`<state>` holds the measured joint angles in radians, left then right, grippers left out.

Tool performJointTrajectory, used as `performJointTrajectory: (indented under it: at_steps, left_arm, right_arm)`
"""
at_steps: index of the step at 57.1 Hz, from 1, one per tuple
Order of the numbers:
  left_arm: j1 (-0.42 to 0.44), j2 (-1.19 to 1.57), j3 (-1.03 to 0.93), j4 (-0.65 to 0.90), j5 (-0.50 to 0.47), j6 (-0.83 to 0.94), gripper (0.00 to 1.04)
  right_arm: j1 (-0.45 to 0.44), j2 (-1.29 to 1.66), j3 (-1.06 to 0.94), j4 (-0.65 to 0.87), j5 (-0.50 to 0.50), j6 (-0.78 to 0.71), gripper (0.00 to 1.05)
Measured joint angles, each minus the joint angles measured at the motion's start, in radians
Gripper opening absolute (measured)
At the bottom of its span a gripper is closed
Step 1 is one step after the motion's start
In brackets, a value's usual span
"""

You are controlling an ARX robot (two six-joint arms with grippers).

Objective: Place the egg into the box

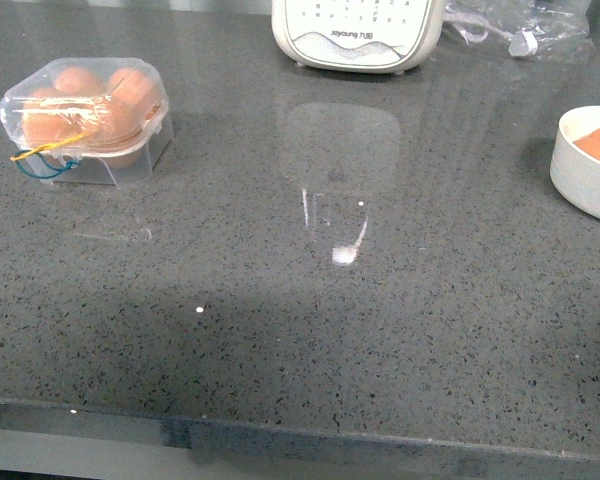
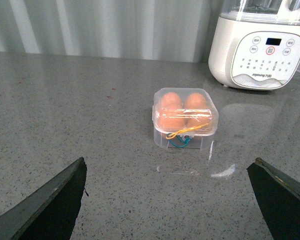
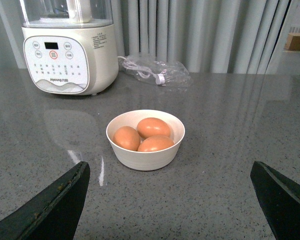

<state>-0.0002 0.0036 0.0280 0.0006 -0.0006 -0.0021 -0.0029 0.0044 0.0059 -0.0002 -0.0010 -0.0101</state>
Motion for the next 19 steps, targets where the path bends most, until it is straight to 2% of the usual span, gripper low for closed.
performJointTrajectory:
  at_steps: [19]
  left_arm:
    - [0.0,0.0,0.0,0.0,0.0,0.0,0.98]
  right_arm:
    - [0.0,0.0,0.0,0.0,0.0,0.0,0.97]
